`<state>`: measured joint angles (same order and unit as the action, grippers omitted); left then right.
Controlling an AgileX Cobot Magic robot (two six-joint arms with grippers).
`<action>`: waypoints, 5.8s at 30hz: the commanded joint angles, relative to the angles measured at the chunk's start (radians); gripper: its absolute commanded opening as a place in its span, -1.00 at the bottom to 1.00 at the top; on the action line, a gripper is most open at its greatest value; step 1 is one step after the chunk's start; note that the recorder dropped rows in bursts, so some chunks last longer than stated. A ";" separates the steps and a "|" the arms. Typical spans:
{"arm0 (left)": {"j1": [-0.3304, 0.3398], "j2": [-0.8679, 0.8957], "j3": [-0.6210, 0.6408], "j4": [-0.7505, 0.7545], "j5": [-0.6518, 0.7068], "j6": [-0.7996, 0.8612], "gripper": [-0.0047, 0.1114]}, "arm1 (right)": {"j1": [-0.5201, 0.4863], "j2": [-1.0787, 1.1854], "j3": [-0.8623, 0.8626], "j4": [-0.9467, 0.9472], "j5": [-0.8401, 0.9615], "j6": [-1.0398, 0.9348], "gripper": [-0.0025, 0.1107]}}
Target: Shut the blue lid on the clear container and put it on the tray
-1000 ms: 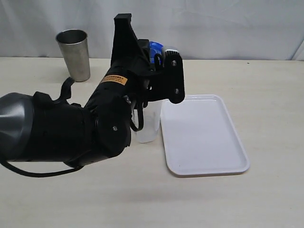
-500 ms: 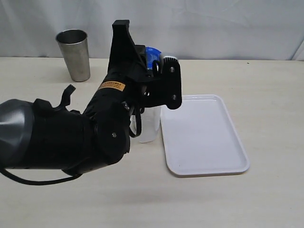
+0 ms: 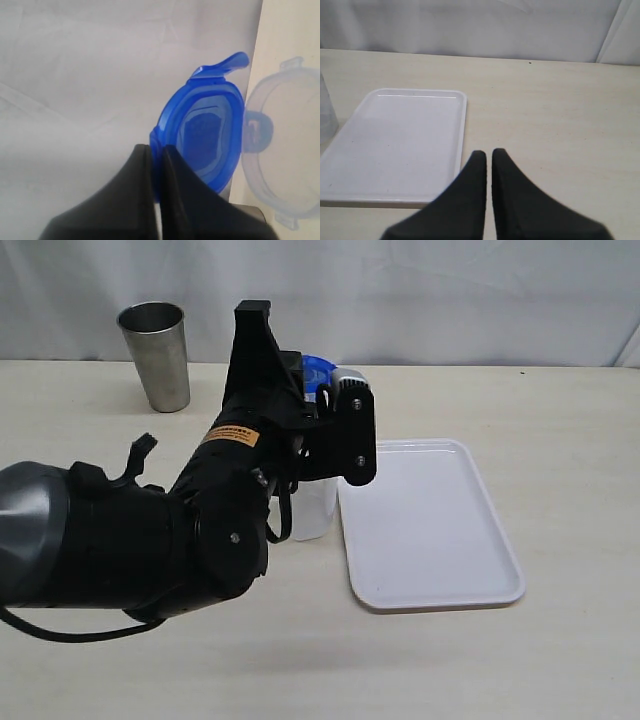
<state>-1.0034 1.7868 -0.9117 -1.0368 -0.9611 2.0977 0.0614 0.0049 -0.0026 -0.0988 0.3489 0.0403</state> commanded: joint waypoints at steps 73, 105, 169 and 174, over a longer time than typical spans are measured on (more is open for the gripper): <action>-0.060 -0.001 0.072 -0.079 0.019 0.024 -0.92 | 0.000 -0.005 0.003 0.006 -0.003 0.002 -0.88; -0.079 -0.001 0.072 -0.126 -0.073 0.043 -0.92 | 0.000 -0.005 0.003 0.006 -0.003 0.002 -0.88; -0.147 -0.001 0.121 -0.127 -0.064 0.043 -0.92 | 0.000 -0.005 0.003 0.006 -0.003 0.002 -0.88; -0.123 -0.001 0.121 -0.127 -0.064 0.043 -0.92 | 0.000 -0.005 0.003 0.006 -0.003 0.002 -0.88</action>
<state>-1.1433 1.7868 -0.7937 -1.1560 -1.0114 2.1111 0.0614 0.0049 -0.0026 -0.0988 0.3489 0.0421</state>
